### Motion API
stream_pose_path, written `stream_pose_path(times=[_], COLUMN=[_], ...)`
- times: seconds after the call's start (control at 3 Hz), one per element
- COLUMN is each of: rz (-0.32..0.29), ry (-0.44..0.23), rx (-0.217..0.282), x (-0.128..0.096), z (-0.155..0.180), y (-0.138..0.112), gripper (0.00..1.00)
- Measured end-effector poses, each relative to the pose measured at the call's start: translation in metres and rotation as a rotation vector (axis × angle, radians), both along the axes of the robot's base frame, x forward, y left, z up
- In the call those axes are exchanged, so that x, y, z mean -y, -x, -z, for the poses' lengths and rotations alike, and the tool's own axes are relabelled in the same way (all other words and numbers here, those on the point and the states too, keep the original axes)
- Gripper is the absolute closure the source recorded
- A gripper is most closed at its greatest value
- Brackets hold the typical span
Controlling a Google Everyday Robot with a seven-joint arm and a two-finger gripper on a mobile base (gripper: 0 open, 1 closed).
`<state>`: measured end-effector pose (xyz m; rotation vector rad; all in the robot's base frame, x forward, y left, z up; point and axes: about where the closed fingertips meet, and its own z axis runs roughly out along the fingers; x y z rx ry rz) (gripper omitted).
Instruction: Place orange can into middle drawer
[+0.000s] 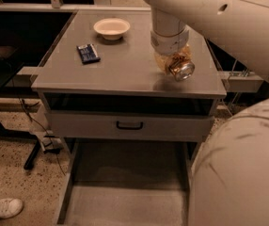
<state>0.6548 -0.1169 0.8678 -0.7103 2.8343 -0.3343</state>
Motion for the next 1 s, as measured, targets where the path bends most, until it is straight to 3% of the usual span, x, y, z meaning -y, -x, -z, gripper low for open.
stream_pose_path(times=[0.33, 1.0], rz=[0.022, 0.162], ry=[-0.001, -0.028], rx=[-0.01, -0.083], x=[0.005, 0.023], z=[0.001, 0.023], y=[0.022, 0.122], gripper=[1.0, 1.0])
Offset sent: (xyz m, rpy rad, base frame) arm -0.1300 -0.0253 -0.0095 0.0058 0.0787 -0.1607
